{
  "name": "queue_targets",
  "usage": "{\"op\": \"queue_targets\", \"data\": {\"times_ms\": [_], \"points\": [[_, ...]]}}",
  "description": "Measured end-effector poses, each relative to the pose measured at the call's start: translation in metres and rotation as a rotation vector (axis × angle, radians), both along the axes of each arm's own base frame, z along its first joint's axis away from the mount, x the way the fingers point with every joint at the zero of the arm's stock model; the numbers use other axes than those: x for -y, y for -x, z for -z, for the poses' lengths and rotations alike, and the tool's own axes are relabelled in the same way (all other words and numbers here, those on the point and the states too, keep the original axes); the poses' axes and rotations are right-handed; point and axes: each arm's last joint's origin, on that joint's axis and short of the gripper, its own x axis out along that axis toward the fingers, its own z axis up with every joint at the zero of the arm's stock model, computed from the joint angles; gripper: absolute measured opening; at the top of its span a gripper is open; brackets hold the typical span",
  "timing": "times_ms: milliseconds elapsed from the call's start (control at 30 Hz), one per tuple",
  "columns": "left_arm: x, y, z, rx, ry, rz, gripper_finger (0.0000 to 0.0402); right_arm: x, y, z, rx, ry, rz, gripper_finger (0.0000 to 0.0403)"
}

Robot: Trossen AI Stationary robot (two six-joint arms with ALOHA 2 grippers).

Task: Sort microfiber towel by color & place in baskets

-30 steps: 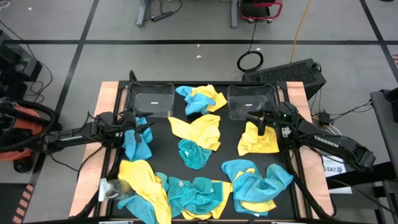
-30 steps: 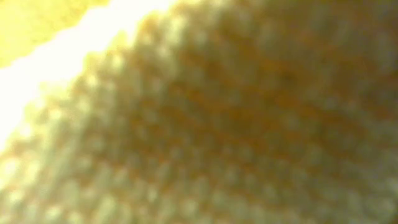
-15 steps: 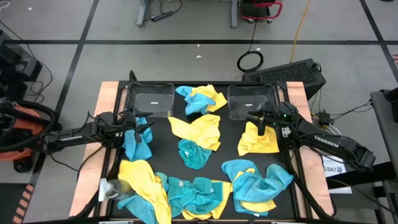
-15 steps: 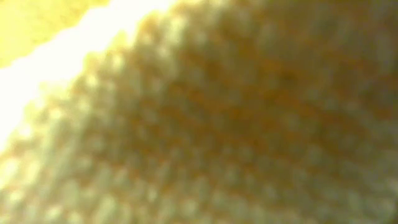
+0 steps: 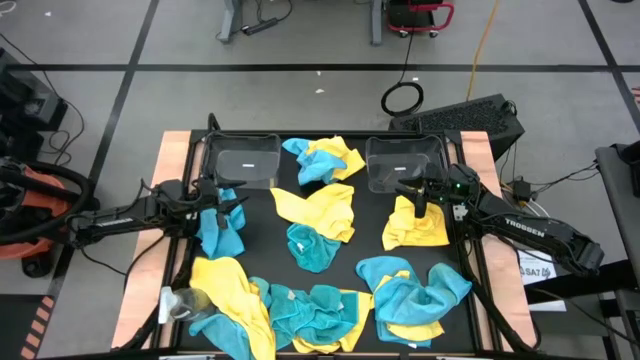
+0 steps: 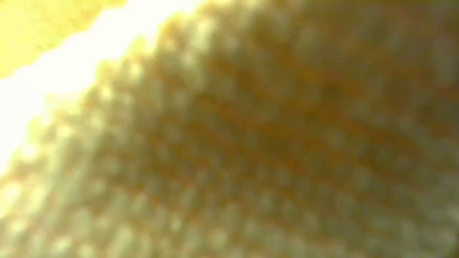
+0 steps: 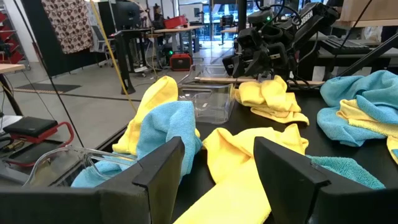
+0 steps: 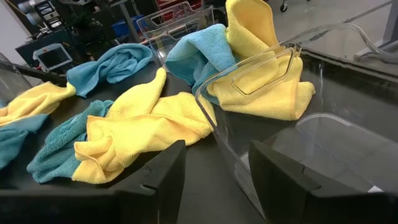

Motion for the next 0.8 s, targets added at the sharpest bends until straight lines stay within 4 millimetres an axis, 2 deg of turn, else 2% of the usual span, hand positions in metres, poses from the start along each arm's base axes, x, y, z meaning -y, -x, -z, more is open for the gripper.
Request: {"op": "queue_targets", "data": {"times_ms": [233,367,800], "points": [[0.000,0.000,0.000,0.000,0.000,0.000,0.0207,0.002,-0.002,-0.012,0.118,0.033,0.008,0.0169],[0.000,0.000,0.000,0.000,0.000,0.000,0.0207,0.001,-0.003,-0.018,0.198,-0.037,0.016,0.0169],[0.000,0.000,0.000,0.000,0.000,0.000,0.0207,-0.014,-0.008,-0.046,0.445,0.045,-0.221,0.0169]]}}
